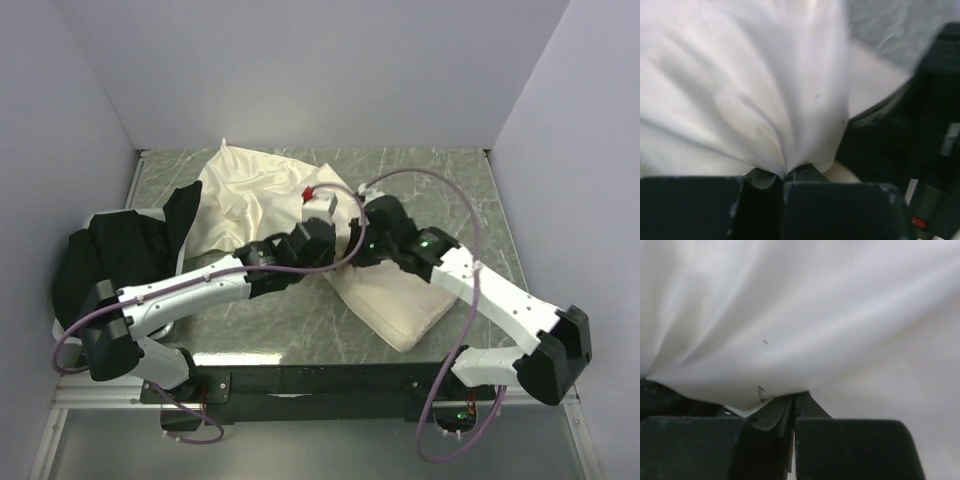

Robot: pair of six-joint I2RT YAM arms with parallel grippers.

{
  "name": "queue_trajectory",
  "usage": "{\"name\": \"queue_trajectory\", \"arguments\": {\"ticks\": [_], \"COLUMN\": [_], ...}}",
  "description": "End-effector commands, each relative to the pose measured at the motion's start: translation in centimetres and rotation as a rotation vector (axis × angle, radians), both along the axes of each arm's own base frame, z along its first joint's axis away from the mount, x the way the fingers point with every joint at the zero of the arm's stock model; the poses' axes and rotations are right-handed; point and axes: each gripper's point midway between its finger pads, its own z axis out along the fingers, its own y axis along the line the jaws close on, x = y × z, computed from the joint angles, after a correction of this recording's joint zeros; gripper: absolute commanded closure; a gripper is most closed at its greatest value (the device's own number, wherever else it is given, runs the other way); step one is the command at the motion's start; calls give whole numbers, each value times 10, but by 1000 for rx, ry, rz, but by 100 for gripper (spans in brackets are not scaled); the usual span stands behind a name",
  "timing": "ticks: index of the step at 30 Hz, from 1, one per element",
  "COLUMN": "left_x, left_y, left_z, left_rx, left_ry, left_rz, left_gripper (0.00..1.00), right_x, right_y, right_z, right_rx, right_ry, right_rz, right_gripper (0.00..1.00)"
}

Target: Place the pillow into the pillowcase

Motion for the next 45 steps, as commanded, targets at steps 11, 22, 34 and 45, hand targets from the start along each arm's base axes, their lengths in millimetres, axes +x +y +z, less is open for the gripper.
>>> {"name": "queue_trajectory", "arguments": {"ticks": [11, 22, 34, 45], "left_x": [-19, 12, 18, 91], "left_y": [-46, 70, 69, 78], "left_z": [219, 114, 29, 50], "left_rx": [-350, -162, -192, -46], "left_ry": [-252, -197, -335, -492], "left_rz": [-292, 315, 251, 420], "left_gripper": [70, 26, 48, 21], "right_x": [-1, -2, -7, -18], "right_y": [4, -20, -27, -32], "right_z": [221, 180, 216, 247], "right_rx": [828, 1120, 1158, 1258], "right_ry": [-145, 65, 48, 71], "right_rz": [132, 169, 147, 148], "right_gripper": [100, 100, 100, 100]}}
